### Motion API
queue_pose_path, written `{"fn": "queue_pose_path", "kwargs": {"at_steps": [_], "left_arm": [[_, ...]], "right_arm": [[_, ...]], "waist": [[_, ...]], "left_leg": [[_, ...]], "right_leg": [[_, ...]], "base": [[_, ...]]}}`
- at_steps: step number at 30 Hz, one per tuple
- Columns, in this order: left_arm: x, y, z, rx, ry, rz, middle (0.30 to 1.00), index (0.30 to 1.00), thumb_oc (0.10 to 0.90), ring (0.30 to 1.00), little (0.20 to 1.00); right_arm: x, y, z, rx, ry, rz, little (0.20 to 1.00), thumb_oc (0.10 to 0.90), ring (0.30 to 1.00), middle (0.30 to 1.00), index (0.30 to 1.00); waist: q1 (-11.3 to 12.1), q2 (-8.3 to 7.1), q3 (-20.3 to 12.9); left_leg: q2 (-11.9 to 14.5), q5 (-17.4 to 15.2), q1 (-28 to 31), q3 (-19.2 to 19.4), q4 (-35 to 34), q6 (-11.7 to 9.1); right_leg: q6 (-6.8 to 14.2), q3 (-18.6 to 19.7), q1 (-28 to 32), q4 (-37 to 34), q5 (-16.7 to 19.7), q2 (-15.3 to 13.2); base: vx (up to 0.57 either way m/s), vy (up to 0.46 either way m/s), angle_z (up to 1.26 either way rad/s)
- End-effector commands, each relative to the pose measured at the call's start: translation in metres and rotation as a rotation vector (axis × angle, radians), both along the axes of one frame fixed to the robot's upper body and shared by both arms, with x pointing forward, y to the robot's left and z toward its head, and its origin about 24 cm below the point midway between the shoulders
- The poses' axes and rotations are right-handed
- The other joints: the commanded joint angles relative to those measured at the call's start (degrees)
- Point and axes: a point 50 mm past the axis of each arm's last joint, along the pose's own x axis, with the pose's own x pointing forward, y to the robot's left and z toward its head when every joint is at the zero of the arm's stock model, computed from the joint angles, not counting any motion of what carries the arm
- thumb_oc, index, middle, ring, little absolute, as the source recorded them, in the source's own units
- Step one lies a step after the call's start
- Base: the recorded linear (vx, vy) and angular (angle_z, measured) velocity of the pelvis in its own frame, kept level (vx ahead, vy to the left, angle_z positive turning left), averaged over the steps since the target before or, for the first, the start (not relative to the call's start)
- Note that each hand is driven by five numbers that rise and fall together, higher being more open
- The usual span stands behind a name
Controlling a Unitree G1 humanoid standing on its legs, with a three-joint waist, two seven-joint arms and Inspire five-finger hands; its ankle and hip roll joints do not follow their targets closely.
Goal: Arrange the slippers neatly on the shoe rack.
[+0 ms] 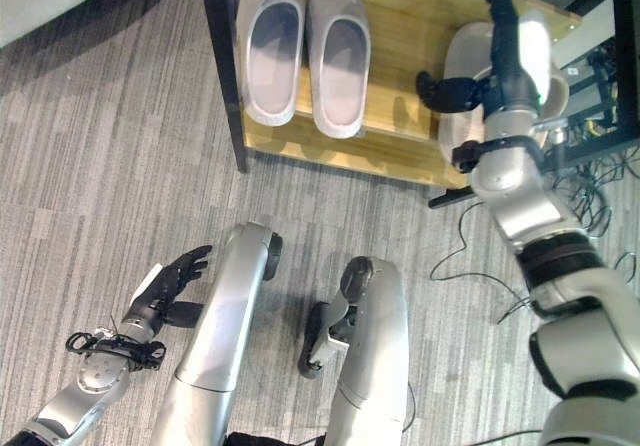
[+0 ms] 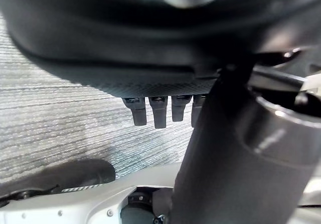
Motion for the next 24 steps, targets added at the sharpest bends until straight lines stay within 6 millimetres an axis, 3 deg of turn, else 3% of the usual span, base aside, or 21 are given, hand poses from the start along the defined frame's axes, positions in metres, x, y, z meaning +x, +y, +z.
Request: {"fn": "queue_pose_path", "kwargs": {"at_steps": [1,4,10,24], "left_arm": [[0.013,-0.036,0.027,-0.111,-0.175,-0.072,0.9,0.9,0.8,0.9,0.9],[0.013,-0.038,0.027,-0.111,-0.172,-0.082,0.9,0.9,0.8,0.9,0.9],[0.013,-0.037,0.027,-0.111,-0.18,-0.076,0.9,0.9,0.8,0.9,0.9],[0.015,-0.044,0.025,-0.093,-0.179,-0.09,0.9,0.9,0.8,0.9,0.9]], "right_arm": [[-0.017,-0.016,0.061,0.137,-0.263,0.009,0.9,0.8,0.9,0.9,0.9],[-0.01,-0.009,0.059,0.236,-0.269,0.064,0.9,0.8,0.9,0.9,0.9],[-0.007,0.006,0.065,0.221,-0.281,0.112,0.9,0.8,0.9,0.9,0.9],[0.014,0.049,0.059,0.248,-0.223,0.209,0.9,0.8,0.9,0.9,0.9]], "waist": [[2.2,1.77,-2.3],[2.2,2.52,-2.3],[1.8,2.56,-2.3],[1.9,2.83,-2.3]], "left_leg": [[-3.6,-4.0,-0.3,-3.2,-3.1,-1.8],[-3.2,-4.0,-0.3,-2.7,-3.3,-1.7],[-2.9,-3.8,-0.3,-1.7,-3.8,-1.8],[-2.3,-3.7,-0.3,-0.7,-4.2,-1.6]], "right_leg": [[-7.3,-0.6,-3.0,-0.6,6.4,-0.7],[-7.3,-0.2,-3.3,-0.4,6.3,-0.6],[-7.5,0.6,-3.9,0.0,5.9,-0.4],[-7.8,1.7,-4.4,0.2,5.9,-0.5]], "base": [[-0.02,0.008,-0.05],[0.0,0.002,-0.01],[0.0,-0.001,-0.03],[0.0,0.0,0.0]]}}
